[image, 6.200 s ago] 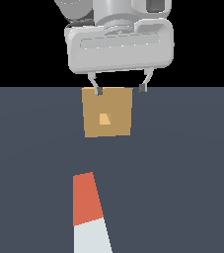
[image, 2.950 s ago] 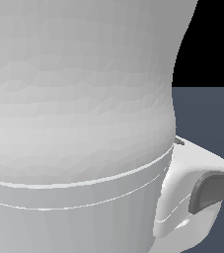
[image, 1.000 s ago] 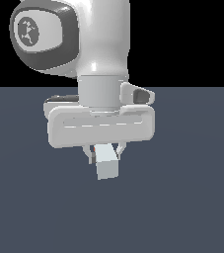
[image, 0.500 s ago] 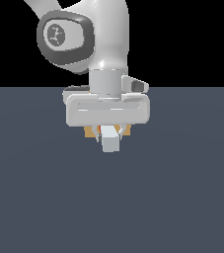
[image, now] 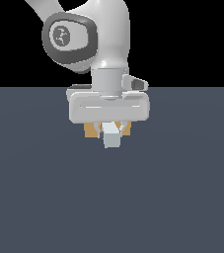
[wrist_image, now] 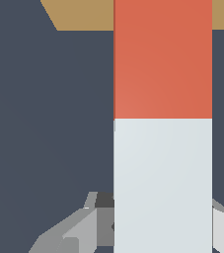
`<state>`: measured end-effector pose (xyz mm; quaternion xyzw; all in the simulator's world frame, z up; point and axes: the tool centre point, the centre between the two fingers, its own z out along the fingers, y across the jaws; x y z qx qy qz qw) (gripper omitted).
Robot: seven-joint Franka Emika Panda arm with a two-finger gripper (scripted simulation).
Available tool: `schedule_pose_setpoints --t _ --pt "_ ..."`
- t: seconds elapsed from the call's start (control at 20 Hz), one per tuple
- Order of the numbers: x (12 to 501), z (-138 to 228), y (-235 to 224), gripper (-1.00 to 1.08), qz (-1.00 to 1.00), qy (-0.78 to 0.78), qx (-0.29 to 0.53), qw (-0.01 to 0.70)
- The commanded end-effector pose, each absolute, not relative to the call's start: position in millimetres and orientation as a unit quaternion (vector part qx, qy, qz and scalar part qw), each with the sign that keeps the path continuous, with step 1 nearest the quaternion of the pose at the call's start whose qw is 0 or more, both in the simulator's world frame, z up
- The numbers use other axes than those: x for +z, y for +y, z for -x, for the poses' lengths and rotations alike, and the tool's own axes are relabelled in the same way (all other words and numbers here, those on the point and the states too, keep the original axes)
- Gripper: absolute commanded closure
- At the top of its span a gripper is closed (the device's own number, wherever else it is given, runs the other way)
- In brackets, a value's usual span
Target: Insert the peg into the horizontal hole in a box.
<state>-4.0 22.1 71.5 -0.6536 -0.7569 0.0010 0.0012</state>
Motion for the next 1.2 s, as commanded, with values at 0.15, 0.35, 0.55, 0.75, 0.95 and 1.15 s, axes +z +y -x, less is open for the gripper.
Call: schedule_pose_setpoints --t 0.15,0.35,0.55,0.75,0.95,1.15 --pt "74 0 22 1.08 0.654 -0.757 -0.001 0.000" --pt "74 0 21 1.08 0.654 -0.757 -0.001 0.000" --pt "73 2 25 1.08 0.654 -0.757 0.000 0.001" --pt "73 5 41 1.08 0.654 -0.757 0.000 0.000" --pt "74 9 70 1.08 0.654 -0.757 0.000 0.000" --pt "74 14 101 1.08 0.654 -0.757 -0.001 0.000"
